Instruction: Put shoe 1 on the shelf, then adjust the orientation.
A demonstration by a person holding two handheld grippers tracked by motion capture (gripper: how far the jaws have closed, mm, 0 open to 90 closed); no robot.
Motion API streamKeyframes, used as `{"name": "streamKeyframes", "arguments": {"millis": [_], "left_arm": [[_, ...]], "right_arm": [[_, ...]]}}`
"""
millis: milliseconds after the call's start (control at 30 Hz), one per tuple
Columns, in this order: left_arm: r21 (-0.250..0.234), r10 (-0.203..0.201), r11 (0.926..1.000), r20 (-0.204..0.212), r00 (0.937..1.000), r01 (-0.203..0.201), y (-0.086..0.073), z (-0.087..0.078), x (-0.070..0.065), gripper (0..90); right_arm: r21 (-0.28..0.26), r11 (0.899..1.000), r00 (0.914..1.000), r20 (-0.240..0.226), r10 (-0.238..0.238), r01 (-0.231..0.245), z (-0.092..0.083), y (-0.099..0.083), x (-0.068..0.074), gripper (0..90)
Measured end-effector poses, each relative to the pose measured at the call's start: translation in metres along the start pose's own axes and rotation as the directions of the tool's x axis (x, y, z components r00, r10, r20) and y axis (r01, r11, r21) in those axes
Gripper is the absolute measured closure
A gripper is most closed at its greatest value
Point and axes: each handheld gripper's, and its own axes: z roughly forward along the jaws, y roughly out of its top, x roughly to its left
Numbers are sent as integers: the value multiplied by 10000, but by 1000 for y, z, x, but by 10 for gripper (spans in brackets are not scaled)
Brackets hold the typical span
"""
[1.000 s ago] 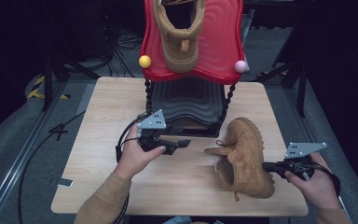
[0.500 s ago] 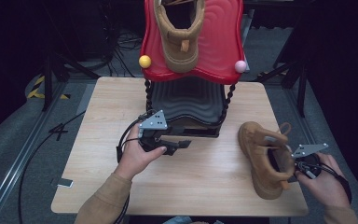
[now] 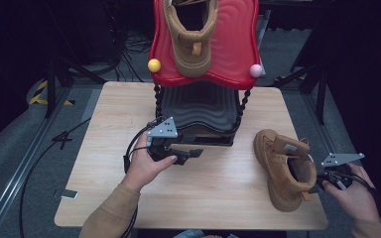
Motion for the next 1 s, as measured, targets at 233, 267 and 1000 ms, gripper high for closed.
{"name": "streamKeyframes", "arguments": {"millis": [233, 267, 1000], "left_arm": [[48, -43, 10000, 10, 10000, 43, -1, 1, 0, 434], [55, -32, 10000, 6, 10000, 32, -1, 1, 0, 434], [144, -133, 9998, 26, 9999, 133, -4, 3, -3, 432]], "right_arm": [[-967, 9911, 9953, 208, 943, -919, -12, -5, -8, 650], [-1131, 9887, 9948, 131, 1008, -987, -15, -6, -9, 648], [-3262, 9452, 9992, -402, 22, -152, -94, 30, 10, 600]]}}
